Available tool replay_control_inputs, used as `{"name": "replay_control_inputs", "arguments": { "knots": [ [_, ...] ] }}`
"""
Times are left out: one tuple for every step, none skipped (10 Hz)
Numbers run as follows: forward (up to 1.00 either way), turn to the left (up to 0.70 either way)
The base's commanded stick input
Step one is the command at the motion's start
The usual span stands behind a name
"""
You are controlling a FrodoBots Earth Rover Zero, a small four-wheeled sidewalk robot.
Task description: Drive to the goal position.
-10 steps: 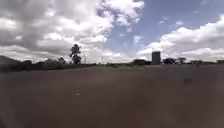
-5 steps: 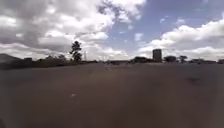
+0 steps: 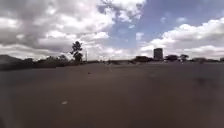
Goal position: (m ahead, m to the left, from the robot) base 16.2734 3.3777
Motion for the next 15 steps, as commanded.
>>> {"name": "replay_control_inputs", "arguments": {
  "knots": [
    [0.70,0.00],
    [0.70,0.00],
    [0.70,0.00],
    [0.70,0.00],
    [0.70,0.00],
    [0.70,0.00],
    [0.70,0.00],
    [0.70,0.00],
    [0.70,0.00],
    [0.70,0.00],
    [0.70,0.00],
    [0.70,0.00],
    [0.70,0.00],
    [0.70,0.00],
    [0.70,0.00]
  ]
}}
